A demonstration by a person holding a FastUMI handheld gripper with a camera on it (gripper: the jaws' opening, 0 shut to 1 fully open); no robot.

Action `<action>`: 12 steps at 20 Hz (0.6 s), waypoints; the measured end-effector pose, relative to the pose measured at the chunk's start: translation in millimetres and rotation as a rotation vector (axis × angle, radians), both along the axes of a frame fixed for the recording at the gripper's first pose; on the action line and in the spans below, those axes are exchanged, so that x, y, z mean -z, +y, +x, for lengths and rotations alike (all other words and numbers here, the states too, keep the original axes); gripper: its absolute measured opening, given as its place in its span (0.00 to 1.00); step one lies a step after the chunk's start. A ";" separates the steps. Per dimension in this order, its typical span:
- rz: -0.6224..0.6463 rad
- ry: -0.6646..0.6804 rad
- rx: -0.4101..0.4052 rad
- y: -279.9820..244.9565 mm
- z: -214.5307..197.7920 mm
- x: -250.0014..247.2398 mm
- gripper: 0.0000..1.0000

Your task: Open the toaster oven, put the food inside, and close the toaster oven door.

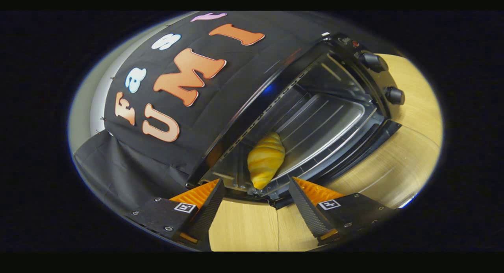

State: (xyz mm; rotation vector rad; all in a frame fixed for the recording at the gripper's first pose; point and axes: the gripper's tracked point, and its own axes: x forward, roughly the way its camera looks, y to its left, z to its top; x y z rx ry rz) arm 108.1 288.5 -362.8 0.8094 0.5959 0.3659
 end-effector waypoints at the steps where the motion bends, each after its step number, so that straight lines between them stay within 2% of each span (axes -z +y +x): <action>1: -0.023 -0.008 0.000 -6.6 -8.1 -5.0 0.97; 3: -0.087 -0.029 -0.002 -22.6 -23.7 -12.9 0.97; 12: -0.556 -0.072 -0.022 -108.5 -87.3 -4.1 0.98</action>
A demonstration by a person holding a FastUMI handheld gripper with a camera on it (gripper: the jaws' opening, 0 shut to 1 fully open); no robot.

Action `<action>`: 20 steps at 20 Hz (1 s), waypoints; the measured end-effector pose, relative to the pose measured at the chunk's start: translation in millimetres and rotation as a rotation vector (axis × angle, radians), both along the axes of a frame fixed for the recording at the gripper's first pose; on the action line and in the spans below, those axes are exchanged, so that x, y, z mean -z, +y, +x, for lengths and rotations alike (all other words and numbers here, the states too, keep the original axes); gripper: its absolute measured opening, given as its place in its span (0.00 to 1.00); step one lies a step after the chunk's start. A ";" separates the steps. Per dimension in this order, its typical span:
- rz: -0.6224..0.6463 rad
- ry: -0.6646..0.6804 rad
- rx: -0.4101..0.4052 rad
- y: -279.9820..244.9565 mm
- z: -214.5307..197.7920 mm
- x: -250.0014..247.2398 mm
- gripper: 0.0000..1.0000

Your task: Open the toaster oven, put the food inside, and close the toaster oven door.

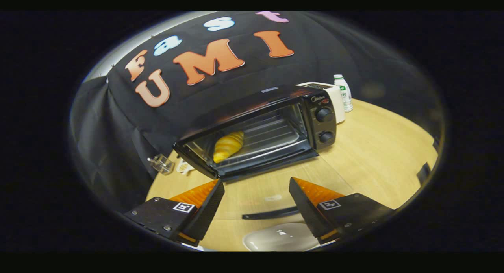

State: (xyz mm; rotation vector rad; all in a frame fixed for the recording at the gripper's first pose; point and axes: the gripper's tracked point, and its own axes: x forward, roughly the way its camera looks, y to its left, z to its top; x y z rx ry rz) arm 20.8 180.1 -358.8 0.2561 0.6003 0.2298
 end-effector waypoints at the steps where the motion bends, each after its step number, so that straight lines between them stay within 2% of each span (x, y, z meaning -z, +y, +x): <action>1: -0.044 0.004 -0.009 -5.5 -8.9 4.7 0.98; 7: -0.256 0.051 -0.073 -20.8 -49.1 37.0 0.99; 14: -0.310 0.108 -0.121 -16.7 -65.1 75.6 0.99; 20: -0.338 0.159 -0.102 -21.2 -60.2 96.6 0.99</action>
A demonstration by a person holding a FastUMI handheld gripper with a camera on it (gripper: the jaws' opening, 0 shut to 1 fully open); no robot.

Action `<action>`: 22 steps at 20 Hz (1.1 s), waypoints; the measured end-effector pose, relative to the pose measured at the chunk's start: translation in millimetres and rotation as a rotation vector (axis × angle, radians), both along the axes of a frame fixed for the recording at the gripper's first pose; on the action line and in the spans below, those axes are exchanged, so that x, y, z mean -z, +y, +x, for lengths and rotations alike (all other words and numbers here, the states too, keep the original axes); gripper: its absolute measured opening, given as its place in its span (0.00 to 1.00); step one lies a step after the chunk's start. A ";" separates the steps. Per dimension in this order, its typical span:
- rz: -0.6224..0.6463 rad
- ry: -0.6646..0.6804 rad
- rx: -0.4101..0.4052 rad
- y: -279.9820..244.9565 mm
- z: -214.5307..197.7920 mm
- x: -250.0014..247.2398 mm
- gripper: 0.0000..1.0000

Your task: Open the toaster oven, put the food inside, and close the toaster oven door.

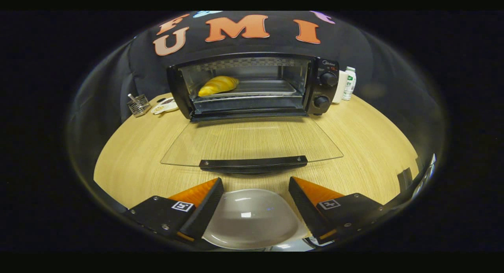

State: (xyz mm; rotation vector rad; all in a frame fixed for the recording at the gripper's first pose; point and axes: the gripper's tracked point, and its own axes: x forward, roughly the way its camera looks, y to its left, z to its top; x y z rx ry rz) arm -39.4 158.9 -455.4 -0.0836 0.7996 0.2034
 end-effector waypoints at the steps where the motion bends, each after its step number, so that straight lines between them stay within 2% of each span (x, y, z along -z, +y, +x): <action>1: 0.005 0.004 0.006 1.0 2.2 1.9 0.99; 9: -0.030 0.015 -0.031 6.4 10.2 7.5 0.99; 17: 0.051 -0.057 -0.036 9.4 21.2 -48.6 0.99; 22: 0.078 -0.162 -0.036 20.7 57.8 -101.2 0.99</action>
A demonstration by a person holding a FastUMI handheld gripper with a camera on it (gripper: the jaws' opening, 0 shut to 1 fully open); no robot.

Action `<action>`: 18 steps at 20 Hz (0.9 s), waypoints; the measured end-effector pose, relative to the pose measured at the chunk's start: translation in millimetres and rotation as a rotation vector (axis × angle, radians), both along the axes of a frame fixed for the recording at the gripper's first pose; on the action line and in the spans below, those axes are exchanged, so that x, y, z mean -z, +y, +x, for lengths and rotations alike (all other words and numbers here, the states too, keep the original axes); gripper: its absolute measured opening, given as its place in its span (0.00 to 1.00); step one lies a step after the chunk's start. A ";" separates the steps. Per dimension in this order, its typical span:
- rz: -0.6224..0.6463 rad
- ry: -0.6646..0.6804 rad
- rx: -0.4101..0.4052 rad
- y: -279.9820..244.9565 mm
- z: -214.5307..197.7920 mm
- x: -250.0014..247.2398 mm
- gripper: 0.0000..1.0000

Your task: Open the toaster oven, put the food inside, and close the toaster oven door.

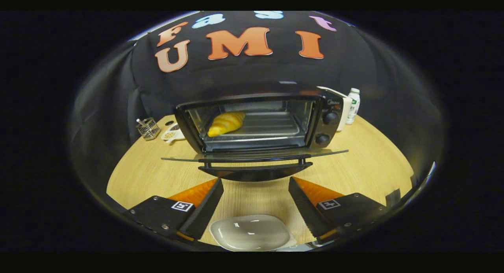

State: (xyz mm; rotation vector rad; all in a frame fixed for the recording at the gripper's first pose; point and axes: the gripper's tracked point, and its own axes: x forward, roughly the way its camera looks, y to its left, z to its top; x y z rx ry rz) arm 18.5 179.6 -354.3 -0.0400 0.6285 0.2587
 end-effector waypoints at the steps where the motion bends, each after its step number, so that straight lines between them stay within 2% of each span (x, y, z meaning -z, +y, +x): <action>1: 0.002 -0.015 0.000 0.9 6.7 -9.4 0.99; 11: 0.008 -0.115 -0.012 17.6 67.4 -56.0 0.99; 18: 0.020 -0.132 -0.004 20.1 82.5 -66.5 0.99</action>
